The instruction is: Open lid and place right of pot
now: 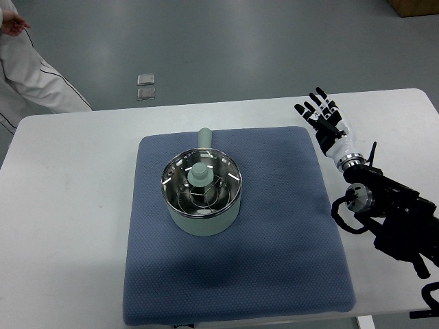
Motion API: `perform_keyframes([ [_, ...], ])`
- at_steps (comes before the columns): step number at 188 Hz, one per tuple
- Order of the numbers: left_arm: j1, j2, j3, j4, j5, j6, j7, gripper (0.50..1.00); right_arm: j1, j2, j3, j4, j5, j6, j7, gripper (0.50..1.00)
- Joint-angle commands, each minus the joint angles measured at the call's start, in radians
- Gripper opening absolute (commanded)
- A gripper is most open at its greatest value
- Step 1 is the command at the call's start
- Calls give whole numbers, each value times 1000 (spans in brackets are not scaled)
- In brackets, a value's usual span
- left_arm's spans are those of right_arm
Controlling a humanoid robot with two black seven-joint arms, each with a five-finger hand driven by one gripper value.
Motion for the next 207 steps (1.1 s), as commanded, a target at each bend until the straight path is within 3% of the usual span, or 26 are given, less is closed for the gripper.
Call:
perform_keyframes([
  [1, 0, 0, 0, 0, 0, 0, -1, 1000, 0, 0, 0, 0, 2, -1, 0, 930],
  [207, 0, 0, 3, 0, 0, 5, -1, 1000, 13, -18, -2, 14, 0, -1, 0, 930],
])
